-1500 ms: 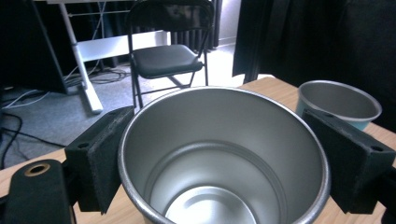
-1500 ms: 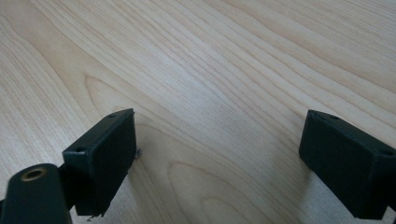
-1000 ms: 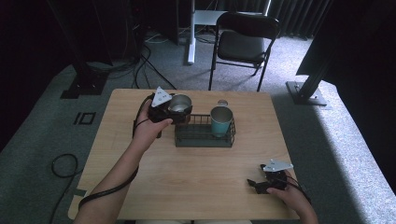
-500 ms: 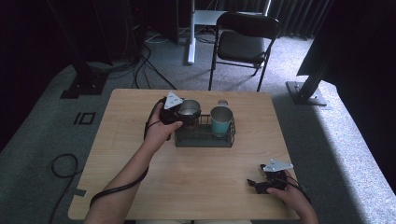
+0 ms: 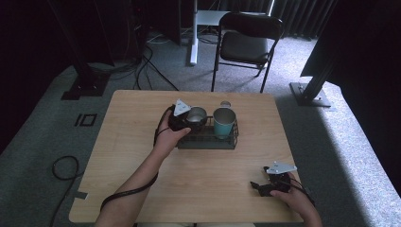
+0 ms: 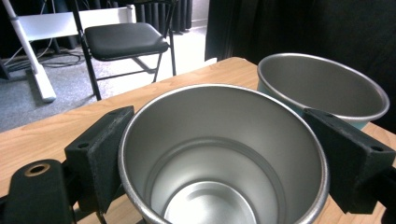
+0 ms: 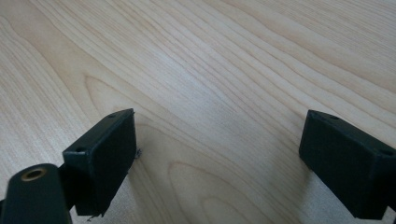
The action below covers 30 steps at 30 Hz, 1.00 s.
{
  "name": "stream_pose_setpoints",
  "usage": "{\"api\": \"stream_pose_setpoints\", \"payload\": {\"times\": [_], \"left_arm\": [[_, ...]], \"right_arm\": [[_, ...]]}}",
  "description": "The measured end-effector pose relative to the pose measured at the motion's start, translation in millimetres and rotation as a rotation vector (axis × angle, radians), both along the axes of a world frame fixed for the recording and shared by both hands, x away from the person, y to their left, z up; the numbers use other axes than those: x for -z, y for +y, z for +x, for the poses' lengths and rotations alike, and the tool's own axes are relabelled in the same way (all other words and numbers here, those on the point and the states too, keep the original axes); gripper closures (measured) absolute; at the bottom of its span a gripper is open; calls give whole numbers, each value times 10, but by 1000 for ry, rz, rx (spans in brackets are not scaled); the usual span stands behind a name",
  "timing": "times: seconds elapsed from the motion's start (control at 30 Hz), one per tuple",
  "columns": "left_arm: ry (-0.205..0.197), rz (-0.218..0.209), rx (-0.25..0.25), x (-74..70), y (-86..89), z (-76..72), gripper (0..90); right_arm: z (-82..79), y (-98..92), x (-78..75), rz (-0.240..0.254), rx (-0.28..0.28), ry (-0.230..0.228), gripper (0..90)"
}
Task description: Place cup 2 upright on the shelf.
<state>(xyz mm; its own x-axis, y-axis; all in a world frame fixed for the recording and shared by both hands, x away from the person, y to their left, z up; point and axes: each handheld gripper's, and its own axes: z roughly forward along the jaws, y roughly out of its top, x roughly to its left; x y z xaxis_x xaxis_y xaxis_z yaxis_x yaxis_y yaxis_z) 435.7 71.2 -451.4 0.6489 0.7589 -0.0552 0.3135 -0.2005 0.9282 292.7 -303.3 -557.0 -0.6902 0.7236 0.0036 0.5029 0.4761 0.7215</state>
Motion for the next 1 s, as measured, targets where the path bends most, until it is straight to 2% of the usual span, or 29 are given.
{"api": "stream_pose_setpoints", "payload": {"times": [0.43, 0.77, 1.0], "left_arm": [[3, 23, -7, 157, -51, -22, 140], [-9, 67, 7, 228, -81, -22, 140], [-6, 99, -7, 276, -109, -18, 139]], "right_arm": [[0, 0, 0, 0, 0, 1, 107], [0, 0, 0, 0, 0, 0, 107], [0, 0, 0, 0, 0, 1, 107]]}}
